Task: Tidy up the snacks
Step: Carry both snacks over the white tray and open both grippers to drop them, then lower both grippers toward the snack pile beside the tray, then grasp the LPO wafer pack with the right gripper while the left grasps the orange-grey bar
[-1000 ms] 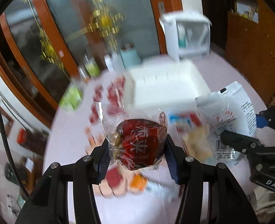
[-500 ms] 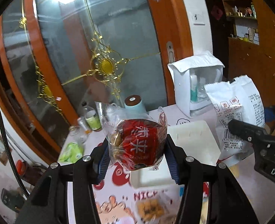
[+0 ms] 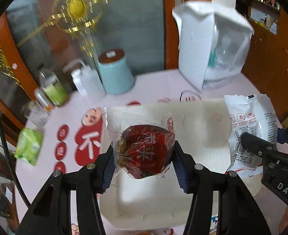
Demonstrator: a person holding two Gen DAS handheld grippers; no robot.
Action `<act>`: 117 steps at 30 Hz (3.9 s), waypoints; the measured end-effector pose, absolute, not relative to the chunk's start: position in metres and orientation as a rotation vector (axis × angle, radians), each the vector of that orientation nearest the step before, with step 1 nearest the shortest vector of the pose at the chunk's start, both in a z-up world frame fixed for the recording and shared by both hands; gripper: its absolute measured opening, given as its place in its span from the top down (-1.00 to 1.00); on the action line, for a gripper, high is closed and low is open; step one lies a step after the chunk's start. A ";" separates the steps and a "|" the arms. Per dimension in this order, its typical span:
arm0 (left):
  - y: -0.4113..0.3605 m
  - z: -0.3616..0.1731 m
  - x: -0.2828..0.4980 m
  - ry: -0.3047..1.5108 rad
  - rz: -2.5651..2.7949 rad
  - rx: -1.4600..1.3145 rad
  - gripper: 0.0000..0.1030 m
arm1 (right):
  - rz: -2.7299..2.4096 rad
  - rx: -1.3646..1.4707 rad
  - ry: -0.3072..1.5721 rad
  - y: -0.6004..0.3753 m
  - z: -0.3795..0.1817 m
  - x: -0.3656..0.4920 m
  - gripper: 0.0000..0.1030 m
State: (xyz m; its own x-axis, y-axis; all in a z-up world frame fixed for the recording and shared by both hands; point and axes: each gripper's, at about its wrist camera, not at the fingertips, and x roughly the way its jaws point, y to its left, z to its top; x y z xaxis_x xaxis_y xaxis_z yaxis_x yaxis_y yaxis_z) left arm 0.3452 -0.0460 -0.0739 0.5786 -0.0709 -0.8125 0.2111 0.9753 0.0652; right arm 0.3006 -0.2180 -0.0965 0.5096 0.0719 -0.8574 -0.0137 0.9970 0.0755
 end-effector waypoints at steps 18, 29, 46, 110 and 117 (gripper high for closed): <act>-0.036 -0.101 0.336 1.049 -0.159 0.145 -0.77 | 0.098 0.135 1.036 -0.218 -0.097 0.288 -0.46; -0.032 -0.055 0.286 1.042 -0.149 0.162 -0.77 | 0.137 0.106 1.002 -0.212 -0.047 0.229 -0.46; -0.010 0.022 0.149 0.953 -0.121 0.136 -0.77 | 0.249 0.019 0.906 -0.209 0.003 0.092 -0.46; 0.022 -0.216 0.001 1.341 0.165 -0.140 0.06 | 0.368 -0.025 1.340 -0.114 -0.208 0.034 0.11; 0.024 -0.200 -0.003 1.344 0.138 -0.118 0.29 | 0.427 -0.012 1.269 -0.110 -0.169 0.021 0.11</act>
